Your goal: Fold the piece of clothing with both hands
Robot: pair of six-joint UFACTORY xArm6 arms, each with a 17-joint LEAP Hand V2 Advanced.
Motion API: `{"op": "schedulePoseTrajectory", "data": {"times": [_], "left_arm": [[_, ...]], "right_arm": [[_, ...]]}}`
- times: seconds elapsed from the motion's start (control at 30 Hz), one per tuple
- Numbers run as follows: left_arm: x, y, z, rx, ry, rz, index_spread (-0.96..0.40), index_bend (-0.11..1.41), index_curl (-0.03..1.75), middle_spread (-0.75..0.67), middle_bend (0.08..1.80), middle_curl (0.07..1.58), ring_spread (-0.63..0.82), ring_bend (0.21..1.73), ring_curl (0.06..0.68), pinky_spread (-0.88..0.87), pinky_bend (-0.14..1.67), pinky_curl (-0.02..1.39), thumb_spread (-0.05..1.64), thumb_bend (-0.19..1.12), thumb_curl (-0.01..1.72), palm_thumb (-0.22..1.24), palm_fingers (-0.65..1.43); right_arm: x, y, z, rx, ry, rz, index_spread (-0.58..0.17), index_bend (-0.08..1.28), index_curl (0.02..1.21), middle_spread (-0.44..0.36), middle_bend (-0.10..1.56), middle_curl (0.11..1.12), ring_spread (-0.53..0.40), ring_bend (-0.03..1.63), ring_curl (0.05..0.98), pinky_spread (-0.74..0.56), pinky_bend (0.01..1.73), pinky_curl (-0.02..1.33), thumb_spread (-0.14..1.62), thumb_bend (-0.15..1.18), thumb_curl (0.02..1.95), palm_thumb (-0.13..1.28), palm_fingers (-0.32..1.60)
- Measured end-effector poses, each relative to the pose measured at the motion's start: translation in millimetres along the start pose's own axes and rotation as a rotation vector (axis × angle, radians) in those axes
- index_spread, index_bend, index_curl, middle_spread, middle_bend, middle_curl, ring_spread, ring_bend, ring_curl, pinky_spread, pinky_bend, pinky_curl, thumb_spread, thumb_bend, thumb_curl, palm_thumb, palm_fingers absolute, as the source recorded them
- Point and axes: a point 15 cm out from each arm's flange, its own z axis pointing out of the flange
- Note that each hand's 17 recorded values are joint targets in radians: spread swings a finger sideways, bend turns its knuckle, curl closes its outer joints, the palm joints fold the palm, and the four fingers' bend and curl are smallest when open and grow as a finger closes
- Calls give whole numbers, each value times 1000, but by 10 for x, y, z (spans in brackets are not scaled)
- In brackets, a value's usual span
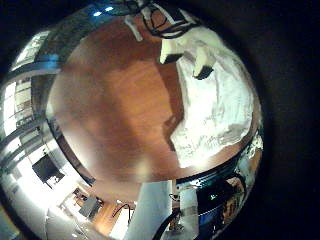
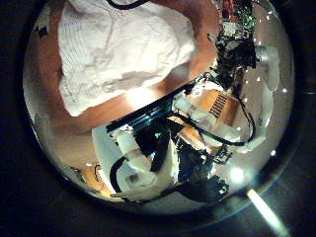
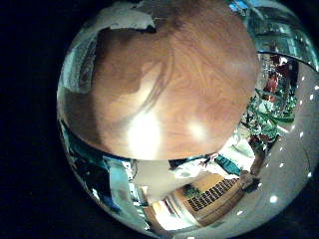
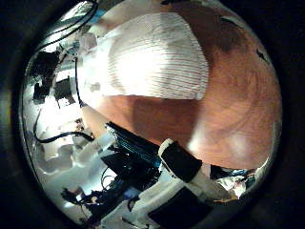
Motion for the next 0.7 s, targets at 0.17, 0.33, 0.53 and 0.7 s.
{"op": "schedulePoseTrajectory", "data": {"times": [0.17, 0.33, 0.53, 0.7], "left_arm": [[112, 15, 104, 38, -1, 12, 41, 130, 280, 367, 179, 365, 447, 727, 237, 497, 545, 332, 1141, -18, 278, 147, -58], [120, 99, 82, 43, 0, 11, 52, 133, 261, 366, 184, 349, 452, 719, 232, 498, 537, 325, 1146, -18, 279, 155, -48], [141, 165, 107, 36, 1, 13, 55, 135, 247, 365, 185, 336, 461, 713, 228, 499, 533, 321, 1160, -17, 276, 161, -42], [183, 226, 199, 16, -8, 20, 59, 136, 240, 364, 186, 328, 464, 711, 226, 504, 531, 318, 1165, -18, 274, 163, -40]], "right_arm": [[-194, -79, 177, -47, 4, -39, -360, 161, 351, -37, 314, 380, 83, 603, 253, 340, 708, 250, 1136, -22, 358, 555, 31], [-203, -99, 355, -104, 38, -36, -330, 166, 334, -39, 306, 373, 78, 611, 252, 341, 680, 240, 1105, -24, 357, 558, 109], [-101, -101, 472, -142, 90, -24, -307, 144, 317, -116, 443, 413, -91, 783, 284, 193, 679, 217, 1076, -8, 369, 615, 485], [-81, -35, 510, -169, 95, -25, -367, 190, 294, -222, 611, 504, -256, 1056, 381, -260, 1020, 288, 1048, -3, 401, 717, 1057]]}}
